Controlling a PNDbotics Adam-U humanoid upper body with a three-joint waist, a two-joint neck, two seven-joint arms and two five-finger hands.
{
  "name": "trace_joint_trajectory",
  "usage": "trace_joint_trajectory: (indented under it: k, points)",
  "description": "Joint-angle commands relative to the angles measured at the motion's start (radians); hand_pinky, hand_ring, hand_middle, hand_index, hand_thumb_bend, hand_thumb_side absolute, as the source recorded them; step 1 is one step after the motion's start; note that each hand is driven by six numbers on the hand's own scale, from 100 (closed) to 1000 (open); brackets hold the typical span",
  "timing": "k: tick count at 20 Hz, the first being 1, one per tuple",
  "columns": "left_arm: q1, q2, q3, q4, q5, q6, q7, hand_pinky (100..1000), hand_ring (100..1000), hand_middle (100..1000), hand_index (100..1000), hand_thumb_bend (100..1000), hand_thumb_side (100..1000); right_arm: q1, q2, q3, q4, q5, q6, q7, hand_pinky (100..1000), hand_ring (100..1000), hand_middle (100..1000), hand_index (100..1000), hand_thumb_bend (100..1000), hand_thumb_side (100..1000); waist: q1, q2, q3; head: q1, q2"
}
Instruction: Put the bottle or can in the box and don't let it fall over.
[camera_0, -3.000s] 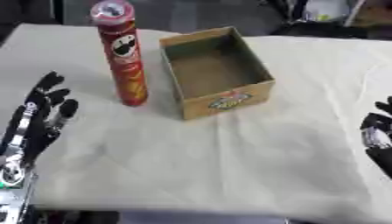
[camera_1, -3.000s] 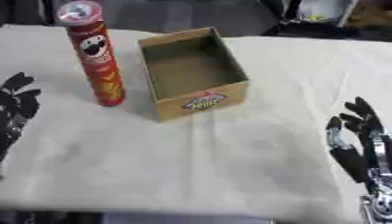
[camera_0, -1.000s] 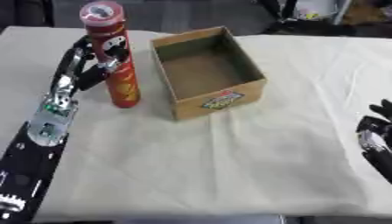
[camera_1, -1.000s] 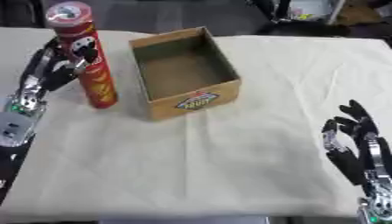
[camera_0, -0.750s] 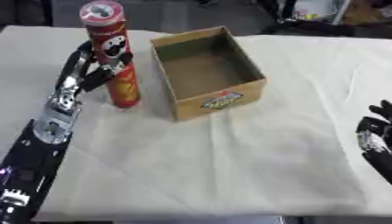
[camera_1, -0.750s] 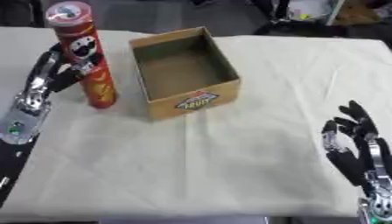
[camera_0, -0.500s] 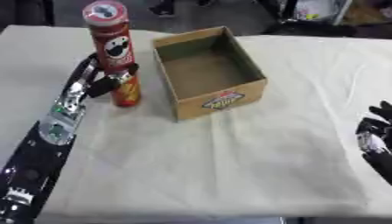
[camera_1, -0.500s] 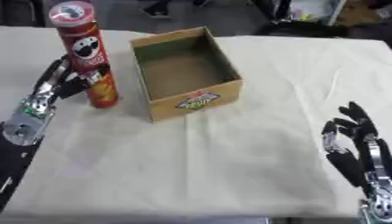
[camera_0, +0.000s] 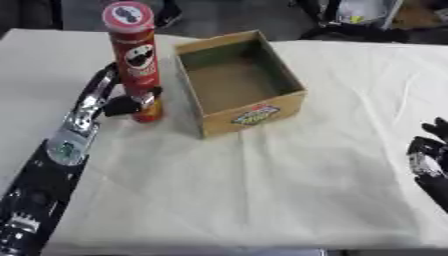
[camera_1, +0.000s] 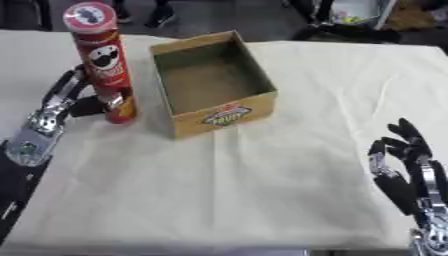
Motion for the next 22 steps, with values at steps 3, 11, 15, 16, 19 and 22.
trace_joint_trajectory:
  k: [3, 11, 15, 16, 19, 22]
  points:
    - [-0.016, 0.022, 0.010, -0.073, 0.110, -0.008, 0.024, 910, 853, 877, 560, 100, 145, -0.003, -0.010, -0.004, -0.007, -0.006, -0.001, 0.001, 864, 843, 892, 1000, 100, 505, -0.010, -0.024, -0.001, -0.001, 0.005]
    - [-0.159, 0.025, -0.018, -0.146, 0.226, 0.013, 0.033, 904, 847, 870, 542, 100, 152, -0.001, -0.011, 0.005, -0.005, -0.007, -0.002, 0.009, 864, 843, 892, 1000, 100, 499, -0.010, -0.027, -0.018, 0.014, 0.005]
    - [-0.248, -0.025, -0.055, -0.050, 0.190, 0.014, 0.005, 906, 850, 873, 560, 100, 137, -0.005, -0.008, 0.019, -0.004, -0.010, -0.004, 0.022, 865, 843, 892, 1000, 100, 495, -0.014, -0.025, -0.048, 0.037, 0.005]
    - [-0.264, -0.043, -0.063, -0.020, 0.175, 0.010, -0.006, 907, 852, 875, 583, 100, 127, -0.007, -0.006, 0.022, -0.003, -0.012, -0.004, 0.026, 865, 843, 892, 1000, 100, 495, -0.015, -0.024, -0.056, 0.042, 0.003]
    - [-0.295, -0.088, -0.079, 0.071, 0.095, -0.015, -0.031, 907, 855, 883, 677, 100, 257, -0.010, -0.004, 0.031, -0.002, -0.015, -0.006, 0.035, 865, 843, 892, 1000, 100, 494, -0.018, -0.020, -0.077, 0.054, -0.007]
    - [-0.298, -0.107, -0.093, 0.126, -0.042, -0.043, -0.045, 918, 877, 920, 925, 525, 669, -0.015, -0.001, 0.032, -0.001, -0.016, -0.006, 0.038, 865, 843, 892, 1000, 100, 494, -0.018, -0.018, -0.090, 0.056, -0.013]
